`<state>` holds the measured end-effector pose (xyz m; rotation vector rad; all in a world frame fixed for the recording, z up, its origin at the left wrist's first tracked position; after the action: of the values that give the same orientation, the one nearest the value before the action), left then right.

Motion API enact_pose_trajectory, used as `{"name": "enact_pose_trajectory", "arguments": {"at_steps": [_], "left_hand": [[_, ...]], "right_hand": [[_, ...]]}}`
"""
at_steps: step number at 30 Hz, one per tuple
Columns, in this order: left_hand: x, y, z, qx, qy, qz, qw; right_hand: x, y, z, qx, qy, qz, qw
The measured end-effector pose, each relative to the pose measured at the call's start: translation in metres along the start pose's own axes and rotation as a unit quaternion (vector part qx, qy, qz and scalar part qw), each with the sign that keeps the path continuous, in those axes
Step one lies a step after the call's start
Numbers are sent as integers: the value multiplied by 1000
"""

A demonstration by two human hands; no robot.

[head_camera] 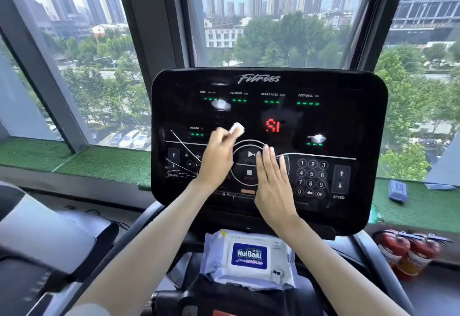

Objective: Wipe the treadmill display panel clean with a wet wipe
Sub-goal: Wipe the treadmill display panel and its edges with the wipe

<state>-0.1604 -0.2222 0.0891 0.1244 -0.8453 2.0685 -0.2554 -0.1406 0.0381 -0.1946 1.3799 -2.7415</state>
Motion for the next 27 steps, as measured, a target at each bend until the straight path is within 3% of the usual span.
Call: {"name": "enact_pose_trajectory", "arguments": {"at_steps": [2, 4, 6, 8, 10, 12, 14, 17, 19, 23, 27], "left_hand": [[-21, -8, 4, -23, 23, -7, 999], [-68, -38, 16, 45, -107, -55, 992], [-102, -52, 17, 110, -242, -72, 961], [-85, -44, 16, 102, -216, -42, 970], [-42, -24, 9, 28, -63, -1, 998], [-34, -19, 3, -32, 33, 13, 999], [-64, -37, 12, -7, -4, -4, 1000], [-126, -65, 14, 107, -206, -63, 971], [-133, -60, 6, 130, -272, -69, 951], [-104, -49, 3, 45, -114, -32, 992], [-150, -75, 20, 126, -220, -61, 965]], "right_hand": [[-10, 3, 7, -7, -23, 2, 1000], [-18, 4, 14, -15, -33, 6, 999], [-28, 6, 23, -18, -46, 5, 999], [-39, 9, 30, -18, -62, 2, 998], [-49, 13, 35, -25, -72, -5, 997], [-54, 17, 38, -32, -75, -8, 997], [-55, 19, 40, -39, -73, -6, 997], [-53, 19, 43, -36, -65, -3, 997], [-53, 20, 44, -35, -57, -4, 998], [-54, 23, 44, -32, -57, -15, 998], [-54, 28, 44, -27, -63, -28, 997]]}}
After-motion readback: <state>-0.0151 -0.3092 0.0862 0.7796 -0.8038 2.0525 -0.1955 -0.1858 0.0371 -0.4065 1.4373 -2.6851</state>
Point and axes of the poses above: each hand's wrist, its own z-axis towards the middle knuckle, its own y-axis out of the palm, x = y × z, the point moved 9 cm from there along z, towards the middle knuckle, and after that the axes turned 11 degrees about -y, right-handed, at the moved point
